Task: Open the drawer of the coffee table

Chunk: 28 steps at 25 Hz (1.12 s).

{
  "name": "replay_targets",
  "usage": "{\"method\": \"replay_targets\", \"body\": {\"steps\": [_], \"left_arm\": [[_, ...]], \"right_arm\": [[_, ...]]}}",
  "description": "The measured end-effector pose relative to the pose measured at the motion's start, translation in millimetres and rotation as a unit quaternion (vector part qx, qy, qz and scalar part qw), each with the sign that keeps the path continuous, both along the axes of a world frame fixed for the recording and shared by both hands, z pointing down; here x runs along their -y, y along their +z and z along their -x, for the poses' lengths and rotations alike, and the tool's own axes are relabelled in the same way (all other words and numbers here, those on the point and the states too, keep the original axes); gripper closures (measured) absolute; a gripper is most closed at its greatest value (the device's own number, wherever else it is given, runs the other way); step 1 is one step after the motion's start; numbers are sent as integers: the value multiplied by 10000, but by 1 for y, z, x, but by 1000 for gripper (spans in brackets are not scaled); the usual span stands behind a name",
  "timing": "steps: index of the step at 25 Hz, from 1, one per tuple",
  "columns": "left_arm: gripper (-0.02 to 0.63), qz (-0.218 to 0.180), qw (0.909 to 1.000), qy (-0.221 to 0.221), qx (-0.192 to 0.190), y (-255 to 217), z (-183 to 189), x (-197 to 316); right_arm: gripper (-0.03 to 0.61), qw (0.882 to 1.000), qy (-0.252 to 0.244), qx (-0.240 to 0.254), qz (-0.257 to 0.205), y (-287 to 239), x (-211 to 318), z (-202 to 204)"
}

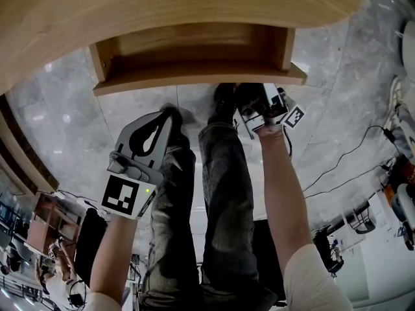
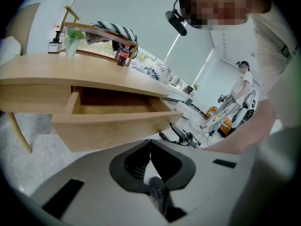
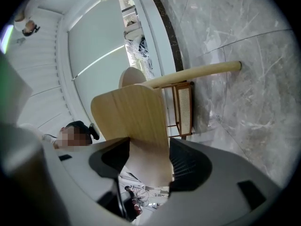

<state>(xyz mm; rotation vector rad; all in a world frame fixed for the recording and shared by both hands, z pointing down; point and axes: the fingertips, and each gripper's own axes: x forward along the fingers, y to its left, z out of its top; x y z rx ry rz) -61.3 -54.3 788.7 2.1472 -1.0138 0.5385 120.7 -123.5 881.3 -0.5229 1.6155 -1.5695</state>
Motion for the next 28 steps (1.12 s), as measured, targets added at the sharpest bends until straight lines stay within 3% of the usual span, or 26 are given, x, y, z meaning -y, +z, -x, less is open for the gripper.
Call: {"method": "replay_targets", "body": {"steps": [12, 16, 18, 28], "left_arm": [[594, -72, 9999, -34, 90, -50, 3, 0], [594, -51, 9999, -85, 118, -65, 5, -3], [594, -48, 9998, -130, 124, -72, 8, -4], [594, -130, 9996, -189, 133, -104, 11, -6]], "right_arm": [[308, 9919, 223, -596, 1099, -4, -7, -4], [344, 9854, 253, -846, 1455, -5, -11, -9], [397, 9822, 249, -959, 1598, -7, -11, -8], [448, 9779, 288, -1079, 1767, -44, -17, -7]]}}
